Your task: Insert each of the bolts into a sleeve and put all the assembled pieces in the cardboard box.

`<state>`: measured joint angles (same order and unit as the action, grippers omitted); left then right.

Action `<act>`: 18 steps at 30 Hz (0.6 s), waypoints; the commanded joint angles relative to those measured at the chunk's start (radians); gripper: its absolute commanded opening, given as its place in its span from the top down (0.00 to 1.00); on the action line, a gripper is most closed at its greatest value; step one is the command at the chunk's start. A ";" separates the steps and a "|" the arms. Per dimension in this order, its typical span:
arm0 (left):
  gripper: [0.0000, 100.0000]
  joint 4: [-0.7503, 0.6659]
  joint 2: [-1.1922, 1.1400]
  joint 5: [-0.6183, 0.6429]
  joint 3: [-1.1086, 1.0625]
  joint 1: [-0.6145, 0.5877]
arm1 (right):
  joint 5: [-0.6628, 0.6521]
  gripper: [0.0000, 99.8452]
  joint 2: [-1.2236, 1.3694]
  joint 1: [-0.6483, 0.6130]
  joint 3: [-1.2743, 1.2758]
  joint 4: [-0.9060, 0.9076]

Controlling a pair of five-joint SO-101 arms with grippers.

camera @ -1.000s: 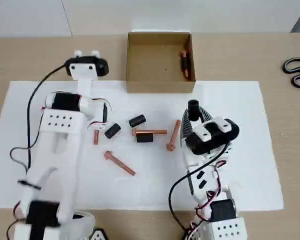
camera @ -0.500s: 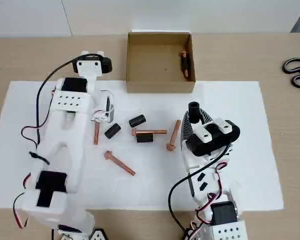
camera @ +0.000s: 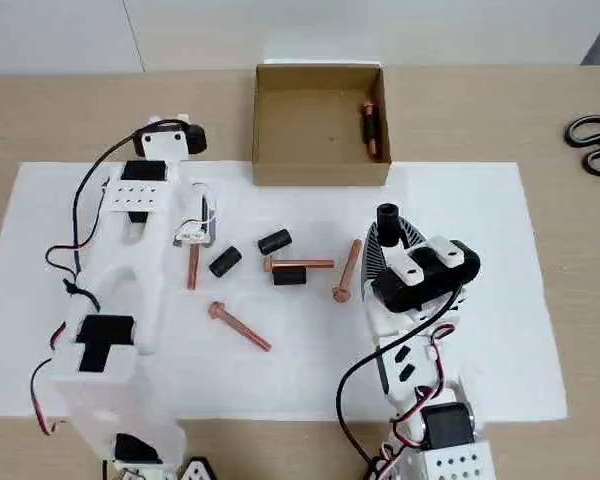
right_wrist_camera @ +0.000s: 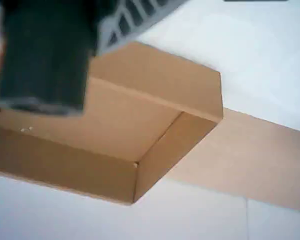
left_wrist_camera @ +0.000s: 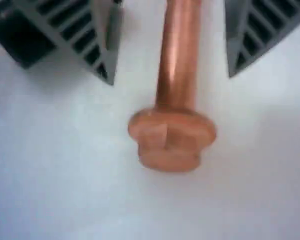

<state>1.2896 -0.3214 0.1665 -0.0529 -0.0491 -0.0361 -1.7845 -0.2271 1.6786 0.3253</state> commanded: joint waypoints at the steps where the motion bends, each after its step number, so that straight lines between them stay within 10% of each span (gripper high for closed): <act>1: 0.86 -0.055 -0.014 -0.009 0.045 -0.003 | -0.003 1.00 -0.025 0.002 0.005 0.004; 18: 0.99 -0.015 -0.061 -0.008 0.045 0.000 | -0.003 1.00 -0.025 0.002 0.005 0.004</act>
<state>1.2467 -0.3966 0.1634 -0.0330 -0.0384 -0.0361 -1.7845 -0.2271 1.6786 0.3253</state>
